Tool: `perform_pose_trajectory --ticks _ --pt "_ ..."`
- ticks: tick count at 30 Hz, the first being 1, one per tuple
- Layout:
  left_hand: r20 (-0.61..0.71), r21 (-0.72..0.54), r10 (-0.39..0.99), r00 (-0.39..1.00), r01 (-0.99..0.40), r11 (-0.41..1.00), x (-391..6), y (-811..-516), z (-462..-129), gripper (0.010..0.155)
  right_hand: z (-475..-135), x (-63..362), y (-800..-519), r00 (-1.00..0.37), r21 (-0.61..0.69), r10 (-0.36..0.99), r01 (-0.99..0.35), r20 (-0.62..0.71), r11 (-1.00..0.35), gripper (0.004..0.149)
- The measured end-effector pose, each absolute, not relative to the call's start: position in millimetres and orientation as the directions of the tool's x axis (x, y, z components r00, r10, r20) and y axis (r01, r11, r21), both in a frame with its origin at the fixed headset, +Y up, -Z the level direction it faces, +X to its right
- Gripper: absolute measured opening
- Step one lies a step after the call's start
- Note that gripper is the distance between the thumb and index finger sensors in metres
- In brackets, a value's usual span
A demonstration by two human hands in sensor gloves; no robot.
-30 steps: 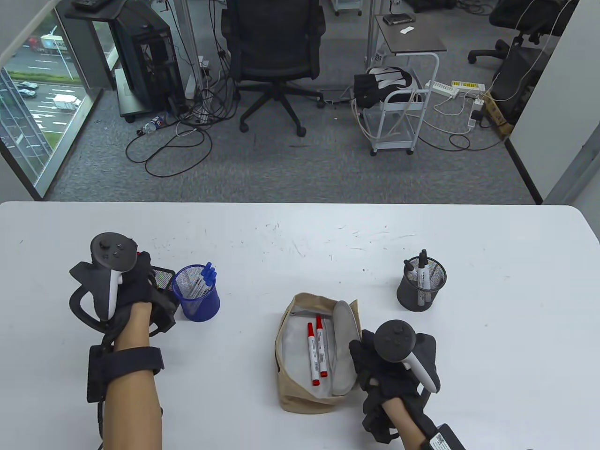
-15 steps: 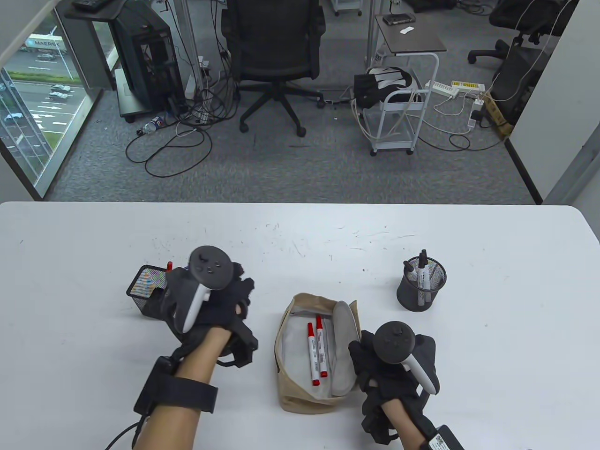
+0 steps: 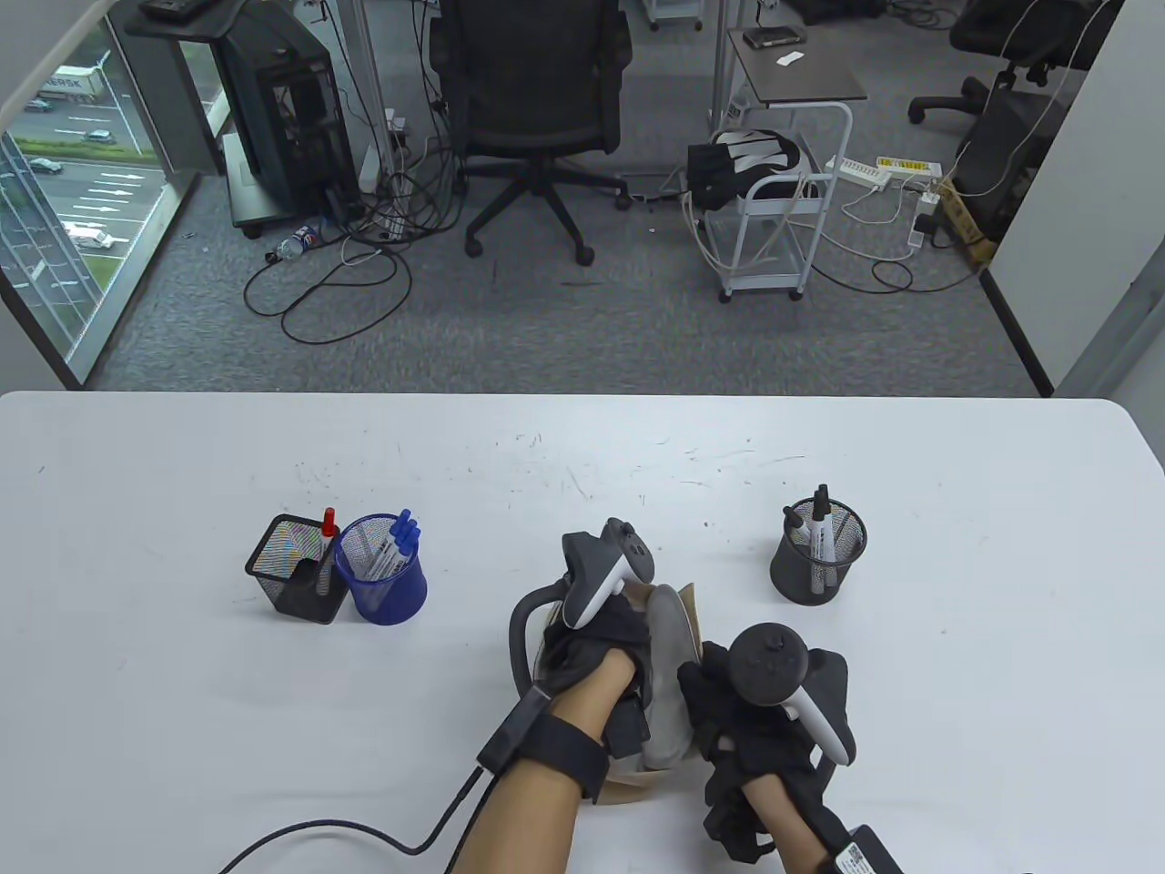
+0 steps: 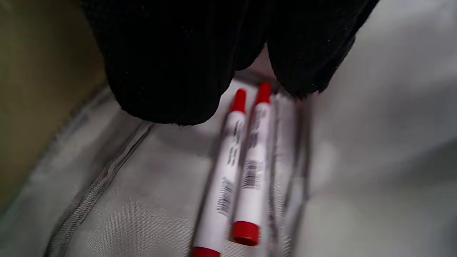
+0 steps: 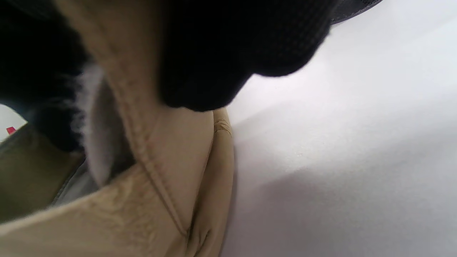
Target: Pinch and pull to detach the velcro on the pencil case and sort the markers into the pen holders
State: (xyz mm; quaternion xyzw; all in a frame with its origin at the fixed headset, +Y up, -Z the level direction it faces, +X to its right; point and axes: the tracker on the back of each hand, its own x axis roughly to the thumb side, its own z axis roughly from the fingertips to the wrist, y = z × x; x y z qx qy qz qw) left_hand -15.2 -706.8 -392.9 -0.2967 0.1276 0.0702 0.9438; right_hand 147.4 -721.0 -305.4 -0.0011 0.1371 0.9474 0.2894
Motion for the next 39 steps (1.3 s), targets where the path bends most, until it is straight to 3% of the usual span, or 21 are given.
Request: perform_pose_trajectory --ticks 5,8,10,16,20,24,27,30,39 --pt "-0.287 -0.620 -0.065 0.956 -0.134 0.773 -7 -738 -409 0.079 -306 148 -721 -0.827 0.264 0.556 -0.556 -0.084 -0.788 0.055" --pt "-0.247 -0.579 -0.185 0.951 0.009 0.815 2 -742 -413 0.077 -306 148 -721 -0.826 0.268 0.557 -0.558 -0.085 -0.786 0.055" --pt "-0.271 -0.604 -0.132 0.953 -0.062 0.794 3 -746 -414 0.074 -306 148 -721 -0.825 0.267 0.558 -0.559 -0.085 -0.785 0.055" --pt "-0.241 -0.604 -0.128 0.962 -0.045 0.796 3 -745 -410 0.077 -306 149 -721 -0.827 0.265 0.555 -0.556 -0.085 -0.788 0.055" --pt "-0.248 -0.545 0.098 0.964 -0.223 0.808 -12 -720 -404 0.075 -306 149 -720 -0.829 0.264 0.552 -0.553 -0.086 -0.790 0.055" --pt "-0.267 -0.379 0.351 0.897 -0.433 0.818 -51 -667 -401 0.065 -306 149 -721 -0.831 0.263 0.549 -0.551 -0.086 -0.792 0.055" --pt "-0.257 -0.181 0.412 0.874 -0.462 0.868 -84 -628 -396 0.054 -306 148 -721 -0.832 0.261 0.548 -0.549 -0.085 -0.794 0.055" --pt "-0.289 -0.034 0.460 0.840 -0.489 0.871 -130 -597 -390 0.052 -306 149 -721 -0.830 0.262 0.552 -0.553 -0.086 -0.791 0.055" --pt "-0.401 0.242 0.426 0.811 -0.355 0.903 -261 -572 -379 0.050 -305 146 -721 -0.839 0.258 0.539 -0.539 -0.077 -0.802 0.055"
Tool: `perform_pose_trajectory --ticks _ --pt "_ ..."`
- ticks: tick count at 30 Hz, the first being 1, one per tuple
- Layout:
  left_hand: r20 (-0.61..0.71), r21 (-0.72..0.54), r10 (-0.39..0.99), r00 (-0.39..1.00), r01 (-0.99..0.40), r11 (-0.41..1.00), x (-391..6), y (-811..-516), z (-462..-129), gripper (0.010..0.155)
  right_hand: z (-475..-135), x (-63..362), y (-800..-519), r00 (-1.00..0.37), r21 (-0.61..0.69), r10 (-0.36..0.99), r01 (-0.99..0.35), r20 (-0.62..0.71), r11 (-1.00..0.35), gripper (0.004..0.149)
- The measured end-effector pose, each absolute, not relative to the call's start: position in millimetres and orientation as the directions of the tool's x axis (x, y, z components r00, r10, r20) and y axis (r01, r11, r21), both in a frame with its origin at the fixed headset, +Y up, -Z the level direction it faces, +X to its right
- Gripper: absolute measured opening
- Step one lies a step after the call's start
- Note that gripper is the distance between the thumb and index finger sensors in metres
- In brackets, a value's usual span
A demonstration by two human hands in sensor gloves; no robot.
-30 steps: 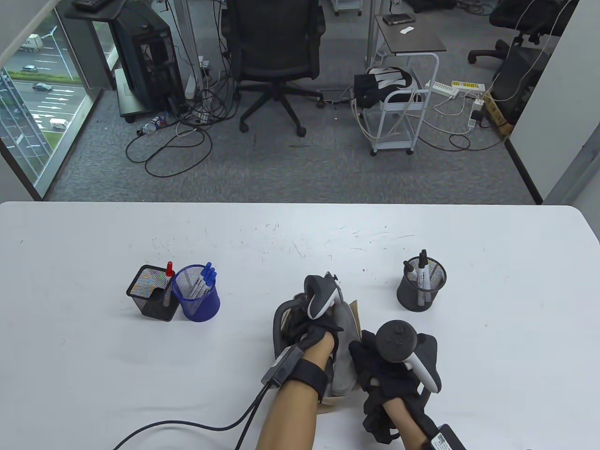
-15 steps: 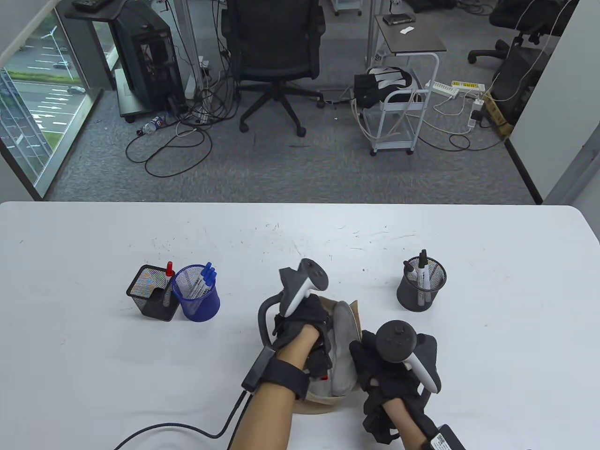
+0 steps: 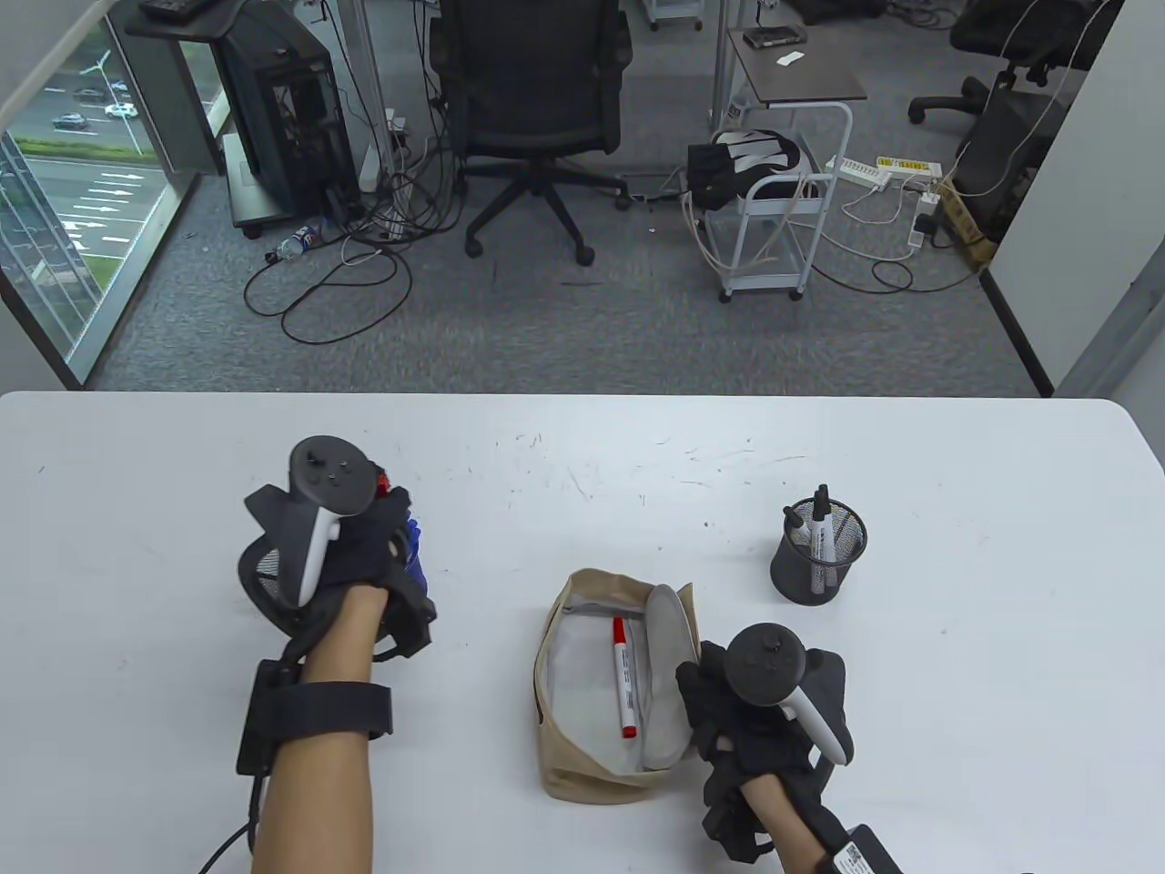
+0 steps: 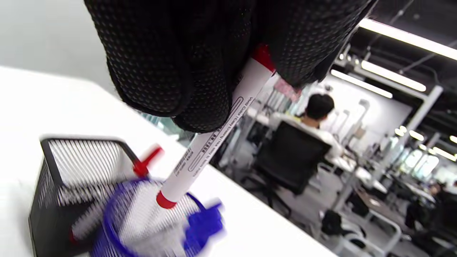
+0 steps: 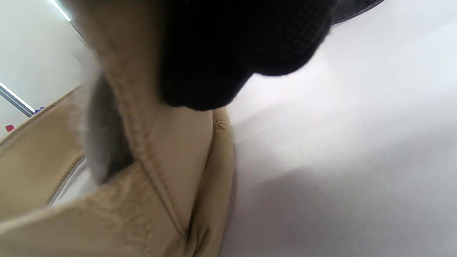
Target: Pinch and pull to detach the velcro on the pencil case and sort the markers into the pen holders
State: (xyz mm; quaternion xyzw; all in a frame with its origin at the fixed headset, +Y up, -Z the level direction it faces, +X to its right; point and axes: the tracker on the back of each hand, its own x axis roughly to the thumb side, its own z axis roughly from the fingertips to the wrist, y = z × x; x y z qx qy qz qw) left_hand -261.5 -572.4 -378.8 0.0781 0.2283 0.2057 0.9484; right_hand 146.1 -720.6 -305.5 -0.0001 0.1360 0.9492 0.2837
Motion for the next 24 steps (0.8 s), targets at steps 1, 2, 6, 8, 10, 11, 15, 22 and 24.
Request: perform_pose_trajectory --ticks 1,2,6,8,10,11,15,22,24 --pt "-0.413 0.259 0.419 0.809 -0.337 0.905 -270 -573 -379 0.050 -306 146 -721 -0.840 0.259 0.538 -0.538 -0.077 -0.802 0.055" --pt "-0.436 0.279 0.420 0.796 -0.324 0.904 -285 -576 -379 0.051 -306 147 -721 -0.838 0.260 0.540 -0.540 -0.079 -0.800 0.055" --pt "-0.478 0.264 0.477 0.737 -0.398 0.879 -319 -593 -388 0.051 -306 147 -721 -0.838 0.263 0.540 -0.541 -0.081 -0.799 0.055" --pt "-0.486 0.253 0.446 0.752 -0.368 0.895 -328 -602 -393 0.051 -306 146 -721 -0.840 0.261 0.537 -0.537 -0.079 -0.802 0.055" --pt "-0.484 0.251 0.427 0.764 -0.346 0.904 -334 -609 -398 0.052 -306 146 -721 -0.842 0.260 0.534 -0.534 -0.077 -0.804 0.055" --pt "-0.495 0.235 0.427 0.757 -0.356 0.904 -336 -615 -401 0.053 -306 146 -721 -0.844 0.260 0.532 -0.532 -0.076 -0.806 0.055" --pt "-0.483 0.221 0.420 0.768 -0.356 0.908 -336 -622 -401 0.055 -306 147 -721 -0.843 0.260 0.531 -0.532 -0.080 -0.806 0.055" --pt "-0.393 0.169 0.385 0.835 -0.346 0.923 -292 -595 -384 0.049 -304 144 -720 -0.849 0.254 0.523 -0.522 -0.072 -0.814 0.055" --pt "-0.341 0.149 0.387 0.857 -0.357 0.922 -265 -585 -378 0.048 -304 144 -721 -0.847 0.254 0.527 -0.527 -0.073 -0.811 0.055"
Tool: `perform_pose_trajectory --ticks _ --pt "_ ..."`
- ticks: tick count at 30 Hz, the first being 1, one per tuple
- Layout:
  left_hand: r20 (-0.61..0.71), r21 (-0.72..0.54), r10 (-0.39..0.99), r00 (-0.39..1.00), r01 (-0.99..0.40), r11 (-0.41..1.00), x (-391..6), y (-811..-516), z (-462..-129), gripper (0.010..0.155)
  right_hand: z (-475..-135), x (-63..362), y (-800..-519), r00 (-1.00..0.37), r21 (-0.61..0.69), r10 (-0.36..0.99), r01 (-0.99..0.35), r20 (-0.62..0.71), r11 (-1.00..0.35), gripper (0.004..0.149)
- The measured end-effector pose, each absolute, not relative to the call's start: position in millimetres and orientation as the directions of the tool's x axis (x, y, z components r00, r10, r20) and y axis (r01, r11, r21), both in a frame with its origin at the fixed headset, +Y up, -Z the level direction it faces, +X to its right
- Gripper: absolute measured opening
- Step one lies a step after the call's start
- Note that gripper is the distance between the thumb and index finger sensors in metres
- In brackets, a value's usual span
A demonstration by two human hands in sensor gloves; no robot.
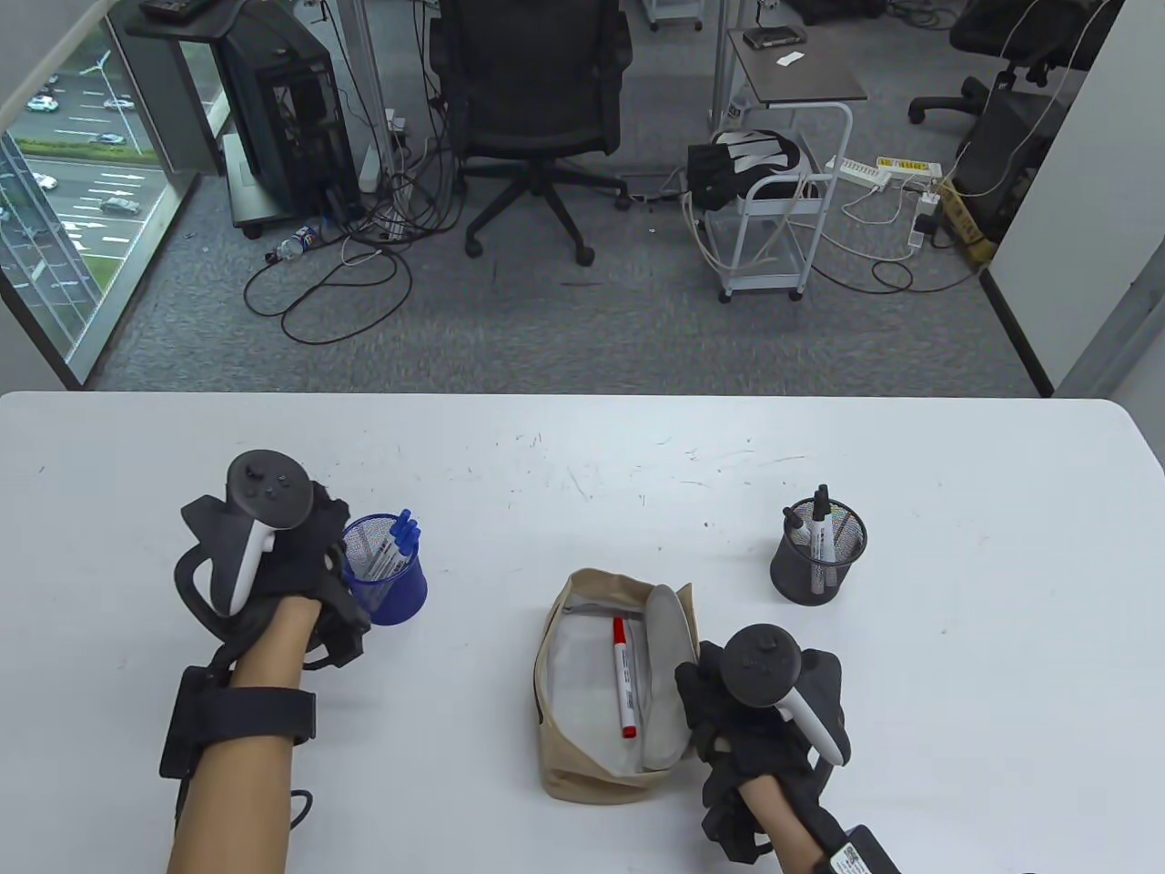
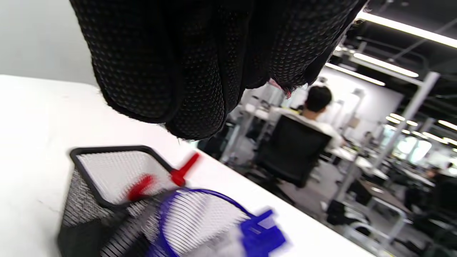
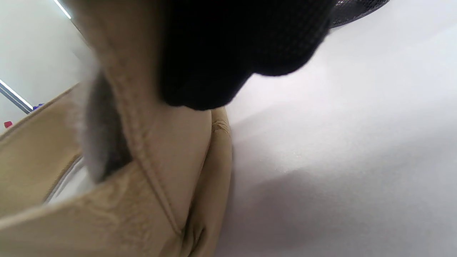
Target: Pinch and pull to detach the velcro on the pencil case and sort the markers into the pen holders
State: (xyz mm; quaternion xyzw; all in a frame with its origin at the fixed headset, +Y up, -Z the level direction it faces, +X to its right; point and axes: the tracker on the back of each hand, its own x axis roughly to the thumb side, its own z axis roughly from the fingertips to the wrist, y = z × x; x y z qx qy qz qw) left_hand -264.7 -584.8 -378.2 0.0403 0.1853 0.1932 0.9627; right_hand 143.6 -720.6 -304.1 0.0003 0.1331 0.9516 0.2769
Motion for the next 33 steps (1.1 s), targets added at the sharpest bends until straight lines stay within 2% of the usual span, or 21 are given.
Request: perform_pose_trajectory --ticks 4,8,11,15,21,24,28,30,33 --pt "-0.230 0.079 0.375 0.898 -0.366 0.927 -200 -574 -367 0.048 -304 143 -721 -0.849 0.251 0.524 -0.524 -0.070 -0.814 0.055" --pt "-0.157 -0.073 0.365 0.918 -0.379 0.922 -129 -582 -363 0.048 -304 144 -721 -0.845 0.252 0.530 -0.530 -0.074 -0.810 0.055" --pt "-0.143 -0.213 0.353 0.924 -0.377 0.901 -81 -602 -366 0.049 -304 144 -721 -0.843 0.254 0.532 -0.532 -0.074 -0.808 0.055" --pt "-0.168 -0.424 0.246 0.955 -0.295 0.856 -37 -643 -375 0.053 -304 144 -721 -0.844 0.257 0.532 -0.531 -0.071 -0.808 0.056" --pt "-0.232 -0.549 0.092 0.968 -0.208 0.810 -15 -709 -397 0.059 -305 146 -721 -0.838 0.265 0.540 -0.539 -0.073 -0.800 0.055" --pt "-0.228 -0.565 0.010 0.974 -0.141 0.813 -13 -730 -407 0.060 -305 146 -721 -0.839 0.266 0.540 -0.537 -0.071 -0.800 0.055" --pt "-0.256 -0.584 -0.052 0.965 -0.112 0.804 -10 -737 -418 0.066 -306 146 -721 -0.837 0.272 0.542 -0.539 -0.073 -0.797 0.055" --pt "-0.215 -0.589 -0.110 0.970 -0.039 0.807 -2 -739 -420 0.070 -306 146 -721 -0.837 0.270 0.542 -0.540 -0.073 -0.797 0.055" --pt "-0.147 -0.543 -0.273 0.951 0.153 0.826 10 -746 -423 0.070 -306 147 -721 -0.835 0.272 0.545 -0.543 -0.077 -0.795 0.055"
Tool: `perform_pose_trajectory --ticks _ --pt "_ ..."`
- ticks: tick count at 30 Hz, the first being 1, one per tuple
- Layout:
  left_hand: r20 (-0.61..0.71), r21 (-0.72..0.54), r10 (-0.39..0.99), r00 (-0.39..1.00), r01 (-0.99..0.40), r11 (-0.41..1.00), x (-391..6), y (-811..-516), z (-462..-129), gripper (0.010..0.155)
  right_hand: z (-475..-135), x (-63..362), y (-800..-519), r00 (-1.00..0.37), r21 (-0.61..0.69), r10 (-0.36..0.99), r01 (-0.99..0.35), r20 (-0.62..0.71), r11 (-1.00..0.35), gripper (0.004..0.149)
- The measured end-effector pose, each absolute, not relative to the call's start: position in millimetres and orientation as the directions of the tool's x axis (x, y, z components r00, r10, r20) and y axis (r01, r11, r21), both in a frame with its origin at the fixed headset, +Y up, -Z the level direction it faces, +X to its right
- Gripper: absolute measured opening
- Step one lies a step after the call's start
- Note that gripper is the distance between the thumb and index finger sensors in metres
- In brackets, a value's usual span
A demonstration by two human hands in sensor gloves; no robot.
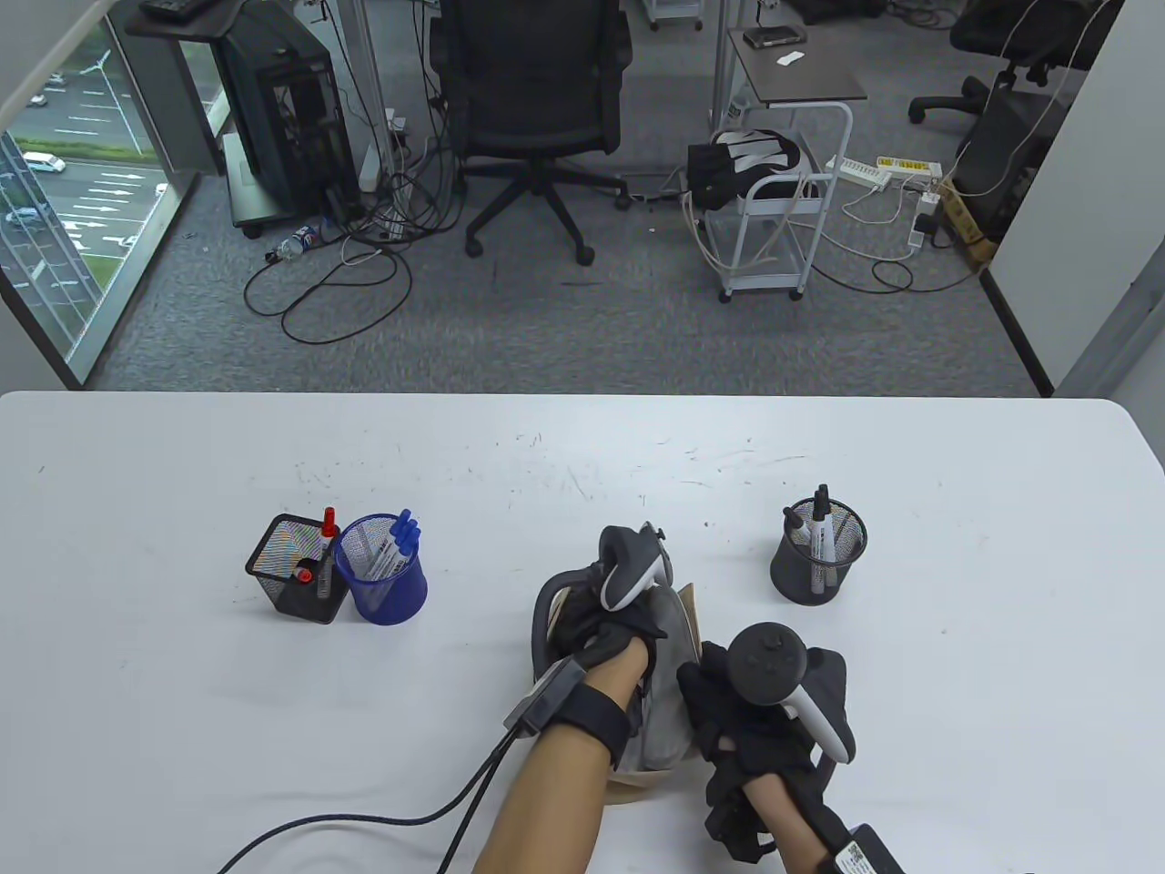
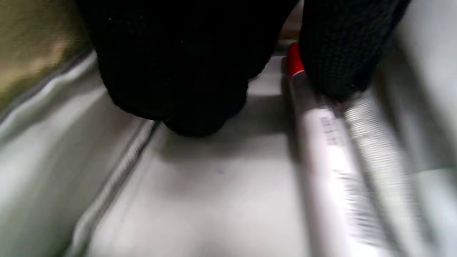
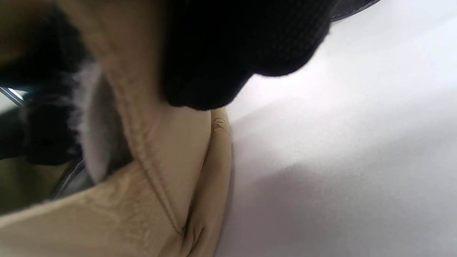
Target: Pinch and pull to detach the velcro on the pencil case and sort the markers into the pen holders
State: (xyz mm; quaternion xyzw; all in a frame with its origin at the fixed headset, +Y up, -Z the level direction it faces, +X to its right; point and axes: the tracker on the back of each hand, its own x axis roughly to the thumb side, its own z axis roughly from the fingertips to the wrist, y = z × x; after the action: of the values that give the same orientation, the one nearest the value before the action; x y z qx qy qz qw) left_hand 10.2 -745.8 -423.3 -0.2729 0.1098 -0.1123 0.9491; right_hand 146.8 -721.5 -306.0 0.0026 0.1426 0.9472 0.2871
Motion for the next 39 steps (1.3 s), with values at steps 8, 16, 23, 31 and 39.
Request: perform_pose_trajectory --ticks 8,16,23,31,39 --pt "-0.169 -0.554 -0.264 0.950 0.130 0.822 3 -746 -423 0.062 -305 146 -720 -0.839 0.265 0.539 -0.538 -0.075 -0.800 0.055" --pt "-0.173 -0.572 0.268 0.948 -0.318 0.756 -24 -700 -413 0.054 -306 149 -721 -0.835 0.262 0.544 -0.546 -0.088 -0.796 0.055" --pt "-0.160 -0.182 0.613 0.774 -0.633 0.752 -123 -600 -399 0.050 -305 147 -720 -0.839 0.256 0.538 -0.539 -0.081 -0.802 0.055" --pt "-0.365 0.273 0.510 0.779 -0.434 0.859 -278 -558 -369 0.050 -305 147 -720 -0.835 0.263 0.544 -0.546 -0.087 -0.796 0.055" --pt "-0.468 0.308 0.560 0.684 -0.467 0.829 -342 -594 -377 0.051 -305 147 -719 -0.835 0.263 0.544 -0.546 -0.090 -0.795 0.055"
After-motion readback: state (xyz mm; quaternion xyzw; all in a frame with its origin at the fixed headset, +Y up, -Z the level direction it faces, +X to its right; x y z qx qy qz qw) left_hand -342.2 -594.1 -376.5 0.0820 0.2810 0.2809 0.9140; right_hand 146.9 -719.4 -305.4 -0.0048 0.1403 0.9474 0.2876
